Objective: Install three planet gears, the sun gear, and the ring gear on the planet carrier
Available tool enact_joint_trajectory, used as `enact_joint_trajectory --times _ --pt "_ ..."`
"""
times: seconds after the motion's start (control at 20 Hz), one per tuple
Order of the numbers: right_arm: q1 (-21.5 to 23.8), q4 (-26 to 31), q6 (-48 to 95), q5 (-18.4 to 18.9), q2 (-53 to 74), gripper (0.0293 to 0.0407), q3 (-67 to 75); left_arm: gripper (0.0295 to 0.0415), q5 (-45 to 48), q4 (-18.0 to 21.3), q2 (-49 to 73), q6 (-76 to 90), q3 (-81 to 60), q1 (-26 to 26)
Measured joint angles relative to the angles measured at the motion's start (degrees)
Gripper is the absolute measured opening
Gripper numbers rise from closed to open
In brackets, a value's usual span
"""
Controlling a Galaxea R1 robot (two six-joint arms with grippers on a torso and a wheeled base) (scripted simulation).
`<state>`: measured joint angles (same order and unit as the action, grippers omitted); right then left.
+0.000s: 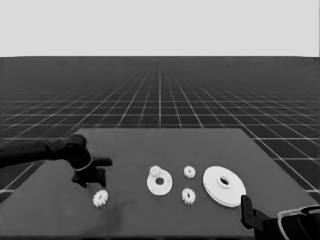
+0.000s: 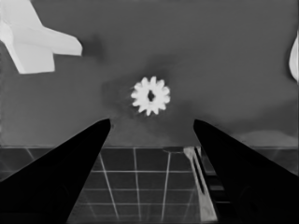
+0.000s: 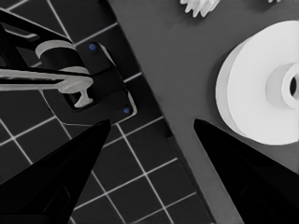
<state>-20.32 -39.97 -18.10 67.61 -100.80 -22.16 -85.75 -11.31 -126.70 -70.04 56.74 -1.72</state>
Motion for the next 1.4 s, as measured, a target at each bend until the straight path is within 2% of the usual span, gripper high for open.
enact_joint_trajectory --times 0.05,0.15,0.25,0.5,0.6,1.0,1.05,1.15,1.25,1.4 --pt "0.0 0.0 0.0 0.0 0.0 0.0385 0.0 0.0385 2.3 -5.5 -0.8 0.9 2.1 -5.5" --pt "0.0 0.0 0.0 0.0 0.0 0.0385 0.0 0.0385 4.8 -10.1 -2.2 2.2 5.6 -11.1" --pt "0.0 0.0 0.0 0.0 0.0 0.0385 0.0 0.0385 5.8 -11.5 -2.8 2.7 7.1 -12.8" --pt "0.0 0.0 0.0 0.0 0.0 0.0385 0.0 0.0385 6.3 -12.1 -3.2 3.0 7.8 -13.5" --pt "0.0 0.0 0.0 0.0 0.0 0.0385 0.0 0.0314 6.4 -12.2 -3.2 3.0 7.9 -13.5" --pt "0.0 0.0 0.0 0.0 0.0 0.0385 0.0 0.0312 6.4 -12.2 -3.2 3.0 7.9 -13.5" --pt "0.0 0.0 0.0 0.0 0.0 0.0385 0.0 0.0312 3.4 -7.9 -1.3 1.5 3.5 -9.0" --pt "0.0 0.0 0.0 0.0 0.0 0.0385 0.0 0.0312 1.1 -2.9 -0.1 0.5 0.7 -3.1" --pt "0.0 0.0 0.0 0.0 0.0 0.0385 0.0 0.0312 0.4 -1.0 0.1 0.3 0.1 -1.0" --pt "0.0 0.0 0.0 0.0 0.0 0.0385 0.0 0.0312 0.1 -0.2 0.2 0.2 0.0 -0.2"
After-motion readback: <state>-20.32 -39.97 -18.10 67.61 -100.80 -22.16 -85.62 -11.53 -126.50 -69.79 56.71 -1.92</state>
